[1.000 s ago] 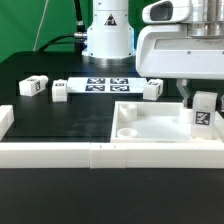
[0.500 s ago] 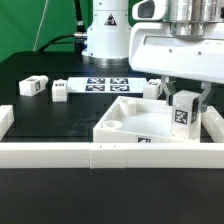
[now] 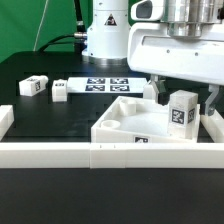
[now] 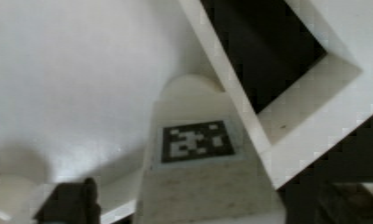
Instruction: Assemble one leg
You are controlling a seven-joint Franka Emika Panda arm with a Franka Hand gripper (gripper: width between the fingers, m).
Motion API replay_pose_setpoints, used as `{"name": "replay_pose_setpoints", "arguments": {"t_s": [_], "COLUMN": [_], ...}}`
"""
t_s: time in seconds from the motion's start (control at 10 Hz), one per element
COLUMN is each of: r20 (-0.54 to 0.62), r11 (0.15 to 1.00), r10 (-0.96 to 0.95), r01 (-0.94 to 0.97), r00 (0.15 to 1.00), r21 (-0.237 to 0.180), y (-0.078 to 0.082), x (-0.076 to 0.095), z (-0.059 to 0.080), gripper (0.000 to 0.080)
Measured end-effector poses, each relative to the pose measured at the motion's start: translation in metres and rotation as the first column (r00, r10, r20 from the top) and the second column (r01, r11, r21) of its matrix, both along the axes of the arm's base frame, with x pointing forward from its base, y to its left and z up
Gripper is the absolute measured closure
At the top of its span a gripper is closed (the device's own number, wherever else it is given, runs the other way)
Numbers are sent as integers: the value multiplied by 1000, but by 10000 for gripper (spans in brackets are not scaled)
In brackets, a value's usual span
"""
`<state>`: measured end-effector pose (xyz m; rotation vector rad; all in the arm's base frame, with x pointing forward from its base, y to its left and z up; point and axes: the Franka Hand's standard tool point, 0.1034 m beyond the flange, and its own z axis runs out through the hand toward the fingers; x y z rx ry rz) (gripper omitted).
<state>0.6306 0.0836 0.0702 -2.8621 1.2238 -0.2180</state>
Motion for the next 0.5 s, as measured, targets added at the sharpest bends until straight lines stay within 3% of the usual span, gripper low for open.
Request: {"name": "replay_pose_setpoints", "arguments": {"t_s": [0.5], "r20": [0], "r11": [1000], "r10": [0], "r01": [0], "r00": [1000], "r21": [0], "y": [0], "x": [0], "z": [0], "gripper": [151]}}
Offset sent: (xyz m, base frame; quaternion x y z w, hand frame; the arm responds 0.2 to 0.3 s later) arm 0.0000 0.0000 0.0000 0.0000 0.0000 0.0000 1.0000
